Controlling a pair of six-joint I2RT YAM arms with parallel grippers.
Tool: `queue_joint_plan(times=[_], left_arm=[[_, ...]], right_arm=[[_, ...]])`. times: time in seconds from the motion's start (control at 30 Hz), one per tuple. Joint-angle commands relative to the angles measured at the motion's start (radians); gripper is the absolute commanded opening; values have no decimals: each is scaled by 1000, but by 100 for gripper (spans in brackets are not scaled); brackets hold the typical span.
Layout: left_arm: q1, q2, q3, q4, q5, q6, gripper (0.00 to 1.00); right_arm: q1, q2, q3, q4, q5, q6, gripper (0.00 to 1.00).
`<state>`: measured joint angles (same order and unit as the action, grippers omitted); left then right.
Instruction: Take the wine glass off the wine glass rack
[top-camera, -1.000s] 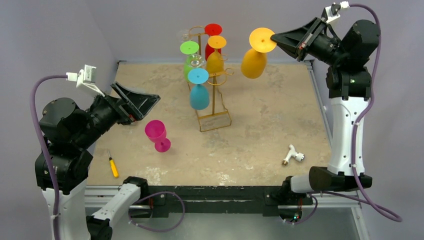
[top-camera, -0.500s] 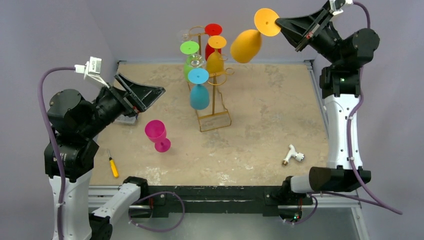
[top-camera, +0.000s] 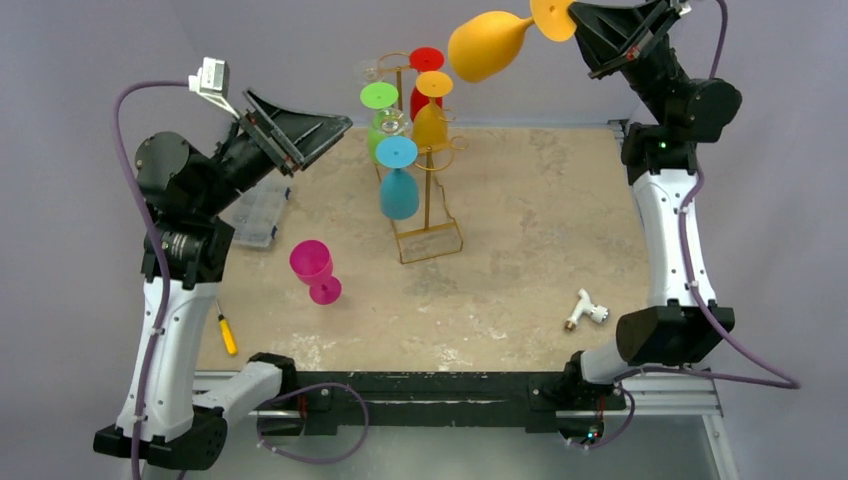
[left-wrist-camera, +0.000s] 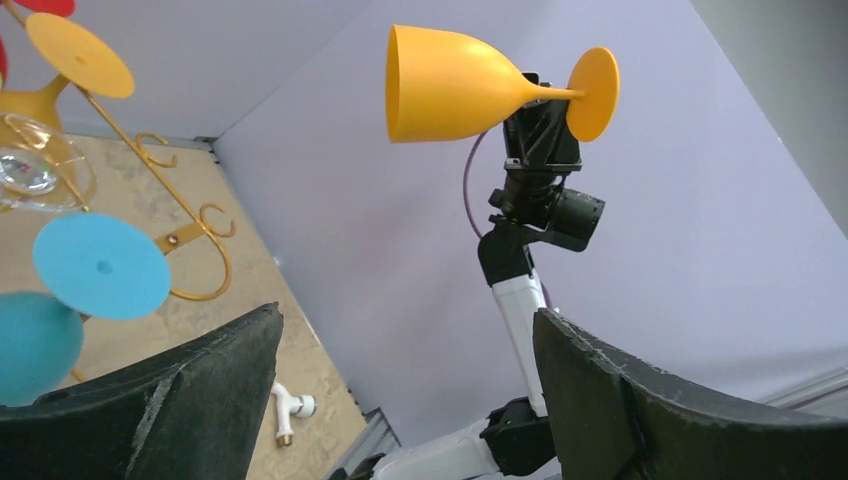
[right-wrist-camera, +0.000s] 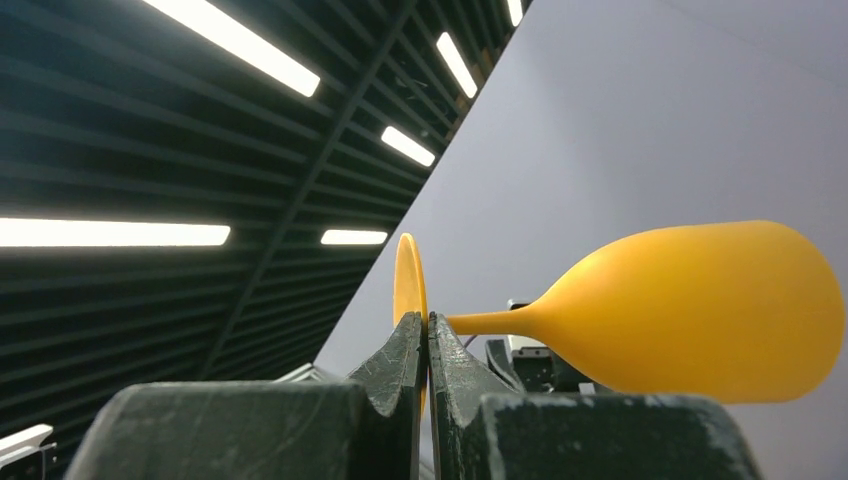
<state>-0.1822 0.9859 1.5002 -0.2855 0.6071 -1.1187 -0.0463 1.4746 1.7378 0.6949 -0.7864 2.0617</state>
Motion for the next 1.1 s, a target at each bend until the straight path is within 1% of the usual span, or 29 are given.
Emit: queue_joint_plan(times=[0.0,0.07,0.17,0.33,0.47,0.63,0.73,0.9,1.07], left_arm=[[-11,47,2,265,52,-117,91],[-18,69,0,356,55,-147,90],[-31,99,-1,421,51,-169,89],[-46,145,-23,580,54,-233,88],[-47,181,0,632,63,-259,87],[-53,246,44,720,84,-314,84],[-53,266,63,713,89,-316,84],[-53,298,77,797,91,-372,84],[-53,329,102,877,134,-437,81]], right_arm=[[38,20,76,164,71,210,0],[75,29,95,155,80,210,0],[123,42,121,121,89,182,0],[241,51,123,103,118,146,0],[260,54,128,113,138,155,0],[282,106,195,140,138,191,0],[301,113,203,129,144,185,0],[346,122,209,116,153,166,0],[376,134,213,118,164,163,0]])
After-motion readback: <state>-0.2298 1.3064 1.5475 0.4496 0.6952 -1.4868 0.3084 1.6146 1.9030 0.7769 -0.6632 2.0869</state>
